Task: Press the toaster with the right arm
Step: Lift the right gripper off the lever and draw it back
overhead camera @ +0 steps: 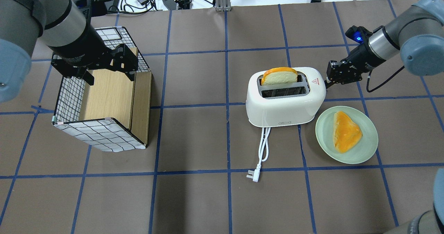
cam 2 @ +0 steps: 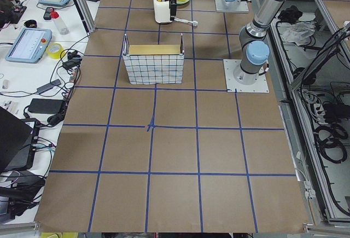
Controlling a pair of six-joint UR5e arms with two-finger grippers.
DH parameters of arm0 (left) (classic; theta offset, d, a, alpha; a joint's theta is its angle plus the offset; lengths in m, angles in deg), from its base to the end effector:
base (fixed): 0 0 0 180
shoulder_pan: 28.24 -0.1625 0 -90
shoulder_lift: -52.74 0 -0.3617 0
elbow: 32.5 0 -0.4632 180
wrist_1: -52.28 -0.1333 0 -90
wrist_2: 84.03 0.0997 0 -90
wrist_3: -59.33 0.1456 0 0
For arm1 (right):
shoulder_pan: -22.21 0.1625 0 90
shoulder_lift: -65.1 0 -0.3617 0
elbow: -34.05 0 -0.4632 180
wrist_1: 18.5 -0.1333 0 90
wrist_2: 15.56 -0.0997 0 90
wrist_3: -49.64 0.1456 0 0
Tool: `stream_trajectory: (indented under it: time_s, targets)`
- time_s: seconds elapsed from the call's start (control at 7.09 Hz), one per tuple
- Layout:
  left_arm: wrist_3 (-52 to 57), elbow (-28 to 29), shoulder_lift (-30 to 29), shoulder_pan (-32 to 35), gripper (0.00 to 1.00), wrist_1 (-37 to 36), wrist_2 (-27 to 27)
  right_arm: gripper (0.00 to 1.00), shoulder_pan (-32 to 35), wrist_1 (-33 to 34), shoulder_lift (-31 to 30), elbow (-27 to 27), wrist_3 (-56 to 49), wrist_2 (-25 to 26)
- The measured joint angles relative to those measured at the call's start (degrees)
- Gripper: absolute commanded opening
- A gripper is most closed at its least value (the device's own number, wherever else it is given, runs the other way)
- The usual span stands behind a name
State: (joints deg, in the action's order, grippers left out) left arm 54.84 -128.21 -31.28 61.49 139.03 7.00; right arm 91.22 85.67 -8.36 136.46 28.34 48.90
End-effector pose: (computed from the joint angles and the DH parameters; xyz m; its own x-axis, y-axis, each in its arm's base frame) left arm -0.1282 -0.5346 0.3852 -0.9964 -0.0839 -0.0131 -0.0830 0.9946 -0.0626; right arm -0.0215 -0.6035 0.1326 -0.8740 0.0689 -0.4811 0.0310 0.9958 0.0863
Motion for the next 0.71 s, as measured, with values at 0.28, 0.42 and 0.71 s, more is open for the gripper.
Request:
stream_trajectory:
  time_s: [0.28,0.42,0.71]
  targets:
    - [0.0,0.0,0.0,-0.01,1.0,0.0,0.02,0.0,0.09,-0.83,-2.79,-0.48,1.39,1.2]
    - [0.0,0.0,0.0,-0.03,1.0,0.0,0.02,0.0,0.12,-1.81,-4.39,-1.0,1.86,1.87]
    - [0.0,0.0,0.0,-0.01,1.0,0.0,0.01,0.0,0.24,-6.97,-8.32,-4.04,2.97,4.53]
